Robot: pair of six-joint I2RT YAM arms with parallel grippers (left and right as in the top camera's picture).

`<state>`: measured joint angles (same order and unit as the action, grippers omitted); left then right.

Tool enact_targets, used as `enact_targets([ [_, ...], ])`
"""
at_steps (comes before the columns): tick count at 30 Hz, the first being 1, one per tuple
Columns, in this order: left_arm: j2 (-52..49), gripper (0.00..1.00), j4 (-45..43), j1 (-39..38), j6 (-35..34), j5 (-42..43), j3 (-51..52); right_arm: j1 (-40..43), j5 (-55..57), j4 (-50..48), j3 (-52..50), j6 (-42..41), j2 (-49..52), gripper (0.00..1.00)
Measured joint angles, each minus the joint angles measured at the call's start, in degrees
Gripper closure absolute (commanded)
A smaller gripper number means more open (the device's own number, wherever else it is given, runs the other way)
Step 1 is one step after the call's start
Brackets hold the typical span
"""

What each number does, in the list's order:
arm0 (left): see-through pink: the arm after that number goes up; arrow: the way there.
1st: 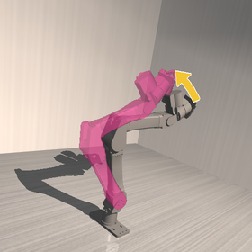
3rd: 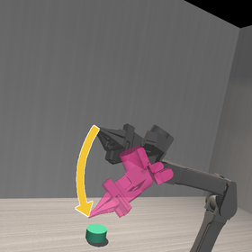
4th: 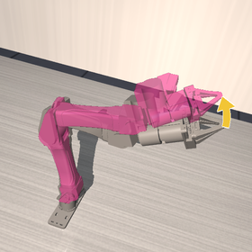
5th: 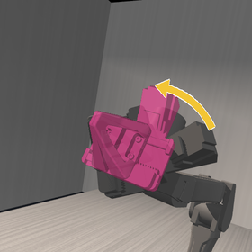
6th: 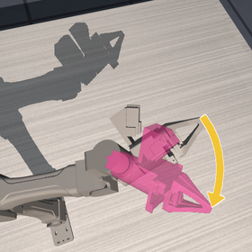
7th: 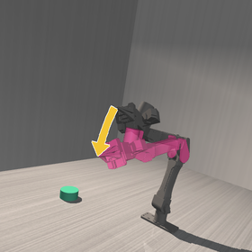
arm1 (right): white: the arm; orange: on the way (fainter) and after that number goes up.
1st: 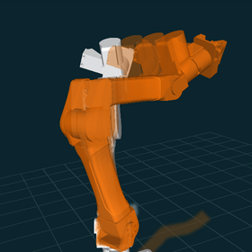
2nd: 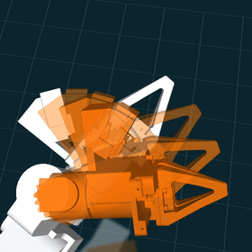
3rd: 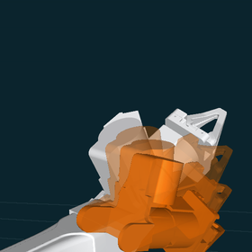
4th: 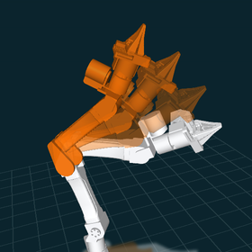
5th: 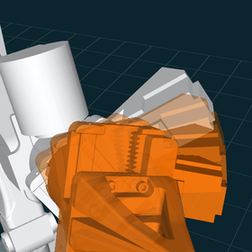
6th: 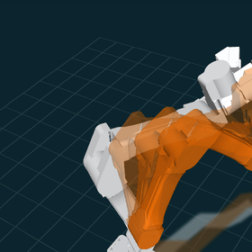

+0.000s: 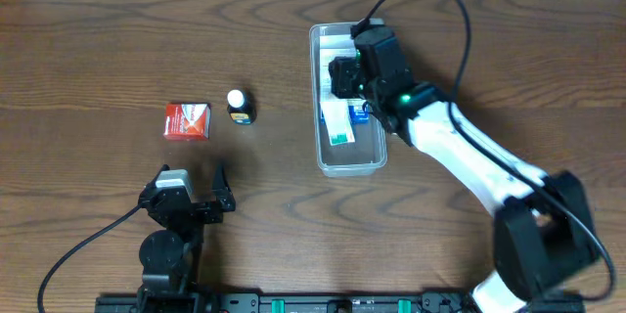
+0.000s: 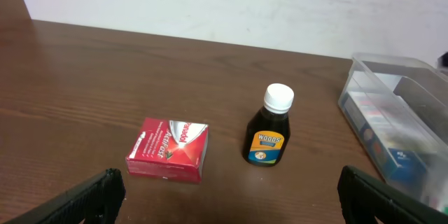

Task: Pack container
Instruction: 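Carry the white-green box into the container with the right gripper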

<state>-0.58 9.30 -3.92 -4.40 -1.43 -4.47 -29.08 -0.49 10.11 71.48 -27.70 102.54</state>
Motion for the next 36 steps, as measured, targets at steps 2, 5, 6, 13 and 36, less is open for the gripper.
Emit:
enact_targets([
  [2,0.0,0.02,0.0,0.0,0.0,0.0,0.0,0.4,-0.9,-1.2,0.0,0.1,2.5,0.48],
  [5,0.0,0.02,0.0,0.0,0.0,0.0,0.0,0.6,-1.7,-1.4,0.0,0.3,3.9,0.51],
  [6,0.0,0.02,0.0,0.0,0.0,0.0,0.0,0.6,-2.1,-1.4,0.0,0.4,3.9,0.51],
  [13,0.0,0.02,0.0,0.0,0.0,0.0,0.0,0.6,-4.7,4.1,2.1,1.2,3.8,0.57],
  [36,0.0,0.02,0.0,0.0,0.0,0.0,0.0,-1.2,-7.5,29.1,4.9,14.4,-8.7,0.45],
])
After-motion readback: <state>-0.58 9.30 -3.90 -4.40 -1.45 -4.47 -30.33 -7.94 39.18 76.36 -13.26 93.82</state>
